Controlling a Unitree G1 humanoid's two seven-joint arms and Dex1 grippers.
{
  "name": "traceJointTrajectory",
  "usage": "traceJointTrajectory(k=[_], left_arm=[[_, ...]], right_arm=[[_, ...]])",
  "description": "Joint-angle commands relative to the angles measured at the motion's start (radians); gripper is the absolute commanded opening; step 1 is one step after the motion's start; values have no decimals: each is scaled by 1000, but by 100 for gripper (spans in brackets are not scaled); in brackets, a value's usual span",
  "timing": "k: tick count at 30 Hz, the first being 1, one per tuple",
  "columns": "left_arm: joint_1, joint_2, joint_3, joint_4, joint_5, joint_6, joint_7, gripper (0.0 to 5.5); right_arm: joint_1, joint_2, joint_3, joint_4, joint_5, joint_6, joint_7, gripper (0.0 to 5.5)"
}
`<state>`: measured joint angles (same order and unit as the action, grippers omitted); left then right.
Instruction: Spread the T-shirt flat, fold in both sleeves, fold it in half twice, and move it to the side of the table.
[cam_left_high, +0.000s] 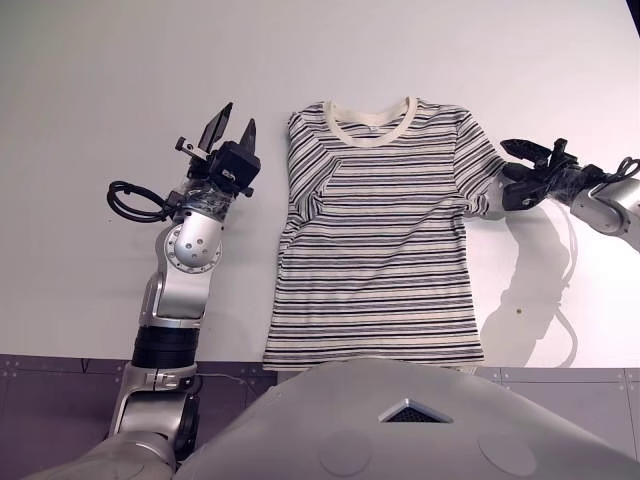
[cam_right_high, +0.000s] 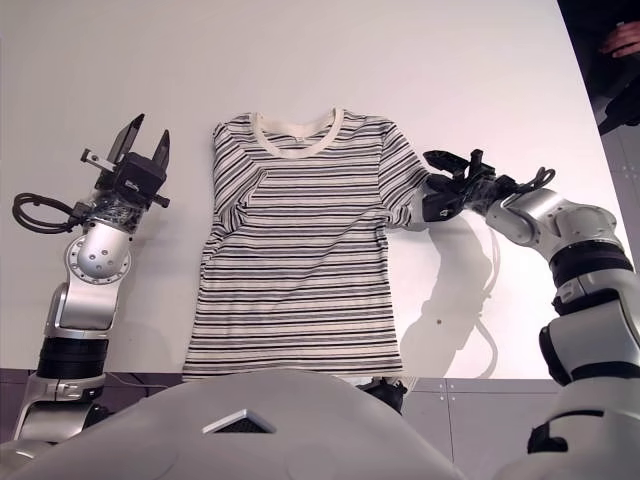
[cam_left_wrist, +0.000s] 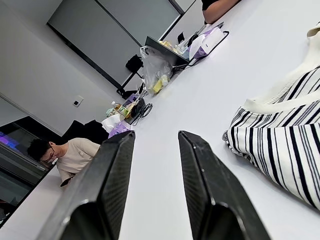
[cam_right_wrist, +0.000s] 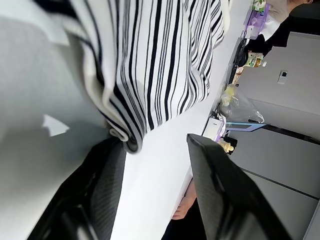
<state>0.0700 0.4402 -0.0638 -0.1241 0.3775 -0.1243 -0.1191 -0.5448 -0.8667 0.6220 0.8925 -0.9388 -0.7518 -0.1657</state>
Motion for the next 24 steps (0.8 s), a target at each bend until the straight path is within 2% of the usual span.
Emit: traceJointTrajectory(k=[1,12,17,24], left_arm=[[1,-2,10,5,9,6,9,164],[-7,1,7,20,10,1,14,164],[-5,2,8,25,11,-4,18,164],[14,6,17,22,9,-4,25,164]], right_arm=[[24,11,13,10,-3,-3,33,199],[37,22,5,7,14,10,40,20],[57,18,-16,-31,36,11,15,12],[110,-17,-115,-178,151,-104,-3,12]])
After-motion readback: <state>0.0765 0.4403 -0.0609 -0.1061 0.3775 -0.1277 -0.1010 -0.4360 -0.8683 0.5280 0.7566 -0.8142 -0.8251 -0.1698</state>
